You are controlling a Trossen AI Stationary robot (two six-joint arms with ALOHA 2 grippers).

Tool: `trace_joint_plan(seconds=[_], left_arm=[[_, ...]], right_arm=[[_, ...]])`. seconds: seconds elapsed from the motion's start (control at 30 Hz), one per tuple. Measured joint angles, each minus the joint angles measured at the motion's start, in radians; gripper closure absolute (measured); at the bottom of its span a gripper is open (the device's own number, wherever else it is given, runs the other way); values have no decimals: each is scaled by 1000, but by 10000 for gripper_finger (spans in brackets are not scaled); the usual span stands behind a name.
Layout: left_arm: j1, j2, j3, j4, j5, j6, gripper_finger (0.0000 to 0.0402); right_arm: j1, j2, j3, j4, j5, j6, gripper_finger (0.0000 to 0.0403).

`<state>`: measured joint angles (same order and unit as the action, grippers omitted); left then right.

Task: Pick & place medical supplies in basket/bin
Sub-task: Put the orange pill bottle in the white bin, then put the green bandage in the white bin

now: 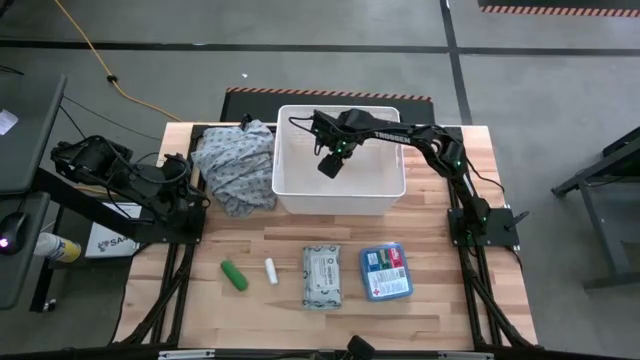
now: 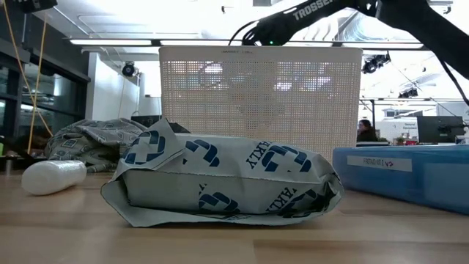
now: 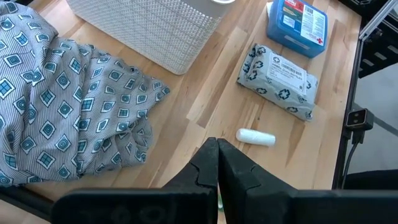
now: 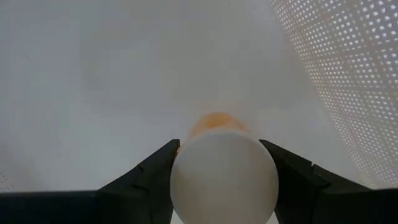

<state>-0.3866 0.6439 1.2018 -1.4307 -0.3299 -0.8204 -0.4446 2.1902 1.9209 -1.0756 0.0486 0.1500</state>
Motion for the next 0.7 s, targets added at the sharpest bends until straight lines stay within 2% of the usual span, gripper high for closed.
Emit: trace_joint_plan(seconds=[0.17,0.33,0.7], left_arm=[[0,0,0,0,0,4,362],[0,0,0,0,0,4,362],[0,0,0,0,0,4,362]], right_arm=[[0,0,0,0,5,4,203],[0,0,0,-2,52,5,199],[0,0,0,-4,49,1,137]])
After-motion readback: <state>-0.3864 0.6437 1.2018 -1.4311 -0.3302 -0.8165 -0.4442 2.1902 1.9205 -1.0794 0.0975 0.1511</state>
